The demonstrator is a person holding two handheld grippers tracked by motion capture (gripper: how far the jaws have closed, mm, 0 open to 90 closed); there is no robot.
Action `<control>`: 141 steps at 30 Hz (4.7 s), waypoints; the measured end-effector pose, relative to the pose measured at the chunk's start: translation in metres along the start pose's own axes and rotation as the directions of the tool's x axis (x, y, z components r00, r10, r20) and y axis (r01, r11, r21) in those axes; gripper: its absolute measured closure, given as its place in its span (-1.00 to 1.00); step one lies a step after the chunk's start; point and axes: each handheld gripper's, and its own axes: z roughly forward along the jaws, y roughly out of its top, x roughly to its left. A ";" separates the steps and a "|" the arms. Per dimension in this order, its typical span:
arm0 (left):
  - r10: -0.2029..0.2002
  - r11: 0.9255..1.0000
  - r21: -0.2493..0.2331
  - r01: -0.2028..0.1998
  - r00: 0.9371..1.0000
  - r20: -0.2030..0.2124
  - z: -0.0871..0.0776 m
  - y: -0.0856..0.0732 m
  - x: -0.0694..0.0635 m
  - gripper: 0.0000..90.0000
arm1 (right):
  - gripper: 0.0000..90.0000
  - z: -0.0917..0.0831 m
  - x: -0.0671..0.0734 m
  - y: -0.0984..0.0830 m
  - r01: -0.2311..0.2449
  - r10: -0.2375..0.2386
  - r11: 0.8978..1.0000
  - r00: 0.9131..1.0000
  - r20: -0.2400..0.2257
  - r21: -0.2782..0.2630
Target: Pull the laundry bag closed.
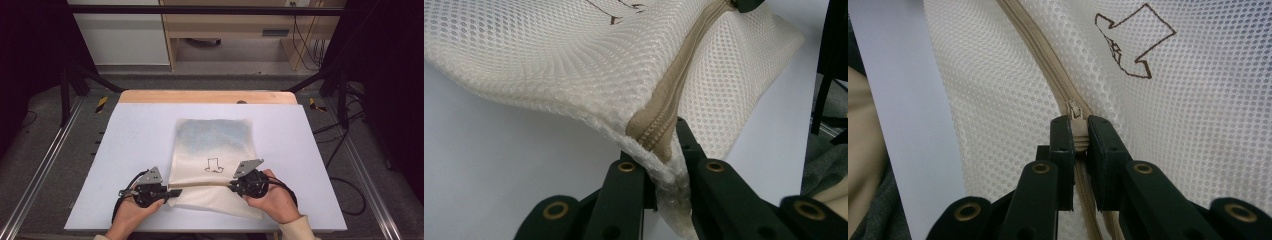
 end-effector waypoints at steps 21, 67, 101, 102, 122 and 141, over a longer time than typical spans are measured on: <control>0.003 1.000 0.000 -0.003 1.000 0.003 0.001 0.000 -0.001 0.89 | 0.82 -0.006 -0.004 -0.011 -0.028 0.028 1.000 1.000 0.011 -0.007; 0.017 1.000 -0.003 -0.017 1.000 -0.010 -0.001 0.001 -0.001 0.89 | 0.82 -0.027 -0.012 -0.042 -0.088 0.088 0.996 0.995 0.056 -0.010; 0.013 1.000 -0.012 -0.013 1.000 -0.016 -0.003 0.002 0.000 0.89 | 0.82 -0.038 -0.013 -0.065 -0.135 0.136 0.991 0.988 0.070 -0.027; 0.013 1.000 -0.012 -0.013 1.000 -0.017 -0.003 0.002 0.000 0.89 | 0.82 -0.038 -0.013 -0.065 -0.136 0.138 0.990 0.988 0.070 -0.025; 0.011 1.000 -0.018 -0.011 1.000 -0.016 -0.005 0.002 0.001 0.89 | 0.82 -0.041 -0.014 -0.076 -0.151 0.152 0.988 0.986 0.075 -0.019; 0.013 1.000 -0.022 -0.013 1.000 -0.015 -0.006 0.003 0.001 0.88 | 0.82 -0.040 -0.017 -0.081 -0.162 0.163 0.987 0.984 0.073 -0.013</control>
